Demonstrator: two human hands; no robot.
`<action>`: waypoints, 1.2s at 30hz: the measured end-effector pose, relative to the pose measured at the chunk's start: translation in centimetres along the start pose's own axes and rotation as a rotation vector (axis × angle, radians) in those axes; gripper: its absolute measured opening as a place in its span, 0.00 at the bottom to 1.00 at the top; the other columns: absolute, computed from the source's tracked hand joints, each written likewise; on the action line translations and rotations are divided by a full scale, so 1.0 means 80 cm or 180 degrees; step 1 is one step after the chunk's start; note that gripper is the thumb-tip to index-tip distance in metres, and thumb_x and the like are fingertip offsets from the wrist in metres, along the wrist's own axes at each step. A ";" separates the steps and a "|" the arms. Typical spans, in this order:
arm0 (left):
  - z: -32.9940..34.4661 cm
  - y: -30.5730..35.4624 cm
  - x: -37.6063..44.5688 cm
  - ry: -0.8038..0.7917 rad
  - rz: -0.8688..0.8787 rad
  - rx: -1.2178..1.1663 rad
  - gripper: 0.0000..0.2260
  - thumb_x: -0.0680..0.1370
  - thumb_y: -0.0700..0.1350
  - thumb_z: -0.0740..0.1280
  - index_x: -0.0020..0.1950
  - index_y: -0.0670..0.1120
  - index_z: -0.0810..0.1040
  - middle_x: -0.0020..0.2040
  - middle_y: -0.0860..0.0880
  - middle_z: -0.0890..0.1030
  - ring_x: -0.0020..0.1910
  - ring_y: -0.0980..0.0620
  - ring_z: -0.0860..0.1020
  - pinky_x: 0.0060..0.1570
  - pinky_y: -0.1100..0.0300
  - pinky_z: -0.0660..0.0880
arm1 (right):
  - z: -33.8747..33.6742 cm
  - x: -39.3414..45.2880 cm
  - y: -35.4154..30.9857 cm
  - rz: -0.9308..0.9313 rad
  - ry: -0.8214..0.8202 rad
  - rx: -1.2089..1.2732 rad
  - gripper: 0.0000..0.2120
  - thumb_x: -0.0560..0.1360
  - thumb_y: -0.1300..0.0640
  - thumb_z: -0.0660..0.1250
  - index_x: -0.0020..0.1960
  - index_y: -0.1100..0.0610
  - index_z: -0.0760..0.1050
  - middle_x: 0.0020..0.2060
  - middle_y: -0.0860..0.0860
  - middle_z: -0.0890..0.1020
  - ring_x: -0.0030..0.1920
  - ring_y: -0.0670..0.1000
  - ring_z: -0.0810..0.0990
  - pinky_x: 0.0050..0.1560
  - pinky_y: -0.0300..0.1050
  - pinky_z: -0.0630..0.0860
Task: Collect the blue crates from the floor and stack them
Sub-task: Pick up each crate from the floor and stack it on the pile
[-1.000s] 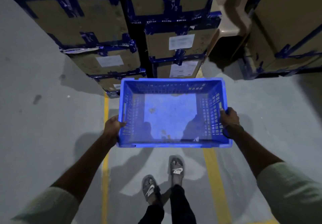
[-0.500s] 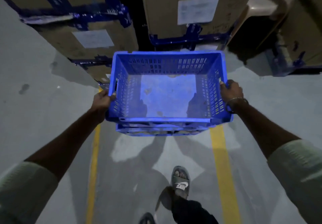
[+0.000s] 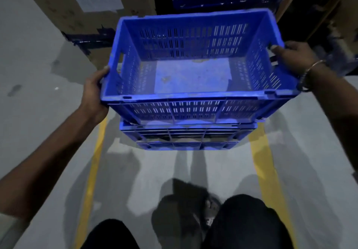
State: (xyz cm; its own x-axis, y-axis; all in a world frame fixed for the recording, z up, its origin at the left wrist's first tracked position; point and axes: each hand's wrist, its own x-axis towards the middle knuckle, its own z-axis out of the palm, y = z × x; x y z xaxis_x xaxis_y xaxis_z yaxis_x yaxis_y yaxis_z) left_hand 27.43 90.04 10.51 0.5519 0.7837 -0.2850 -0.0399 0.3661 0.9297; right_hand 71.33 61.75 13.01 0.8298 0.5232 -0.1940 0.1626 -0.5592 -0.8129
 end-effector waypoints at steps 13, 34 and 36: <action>0.012 -0.136 -0.027 0.0657 0.1570 -0.0429 0.15 0.77 0.62 0.64 0.51 0.52 0.81 0.42 0.56 0.86 0.41 0.57 0.83 0.46 0.59 0.78 | 0.034 -0.117 0.078 -0.0579 -0.0443 0.2481 0.19 0.76 0.49 0.65 0.61 0.60 0.77 0.54 0.54 0.79 0.50 0.53 0.79 0.55 0.45 0.75; 0.018 -0.053 -0.073 0.0574 0.0980 0.0250 0.30 0.83 0.69 0.48 0.54 0.54 0.84 0.41 0.44 0.86 0.38 0.49 0.86 0.42 0.54 0.85 | 0.061 -0.186 0.043 0.0305 0.0315 0.2448 0.16 0.67 0.42 0.66 0.47 0.52 0.79 0.37 0.48 0.82 0.33 0.49 0.79 0.45 0.46 0.72; 0.014 -0.056 -0.072 0.0627 0.1070 0.0222 0.30 0.84 0.68 0.48 0.63 0.52 0.83 0.39 0.47 0.86 0.38 0.50 0.87 0.40 0.58 0.82 | 0.064 -0.190 0.046 0.0296 0.0306 0.2390 0.17 0.67 0.42 0.66 0.49 0.52 0.80 0.37 0.48 0.83 0.33 0.50 0.79 0.43 0.45 0.73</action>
State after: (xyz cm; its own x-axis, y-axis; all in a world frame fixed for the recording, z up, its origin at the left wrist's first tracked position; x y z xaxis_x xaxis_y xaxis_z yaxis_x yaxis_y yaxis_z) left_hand 25.37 83.34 8.24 0.3470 0.9378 0.0050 -0.1306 0.0430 0.9905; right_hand 56.60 55.06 10.11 0.8708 0.4177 -0.2591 -0.2884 0.0074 -0.9575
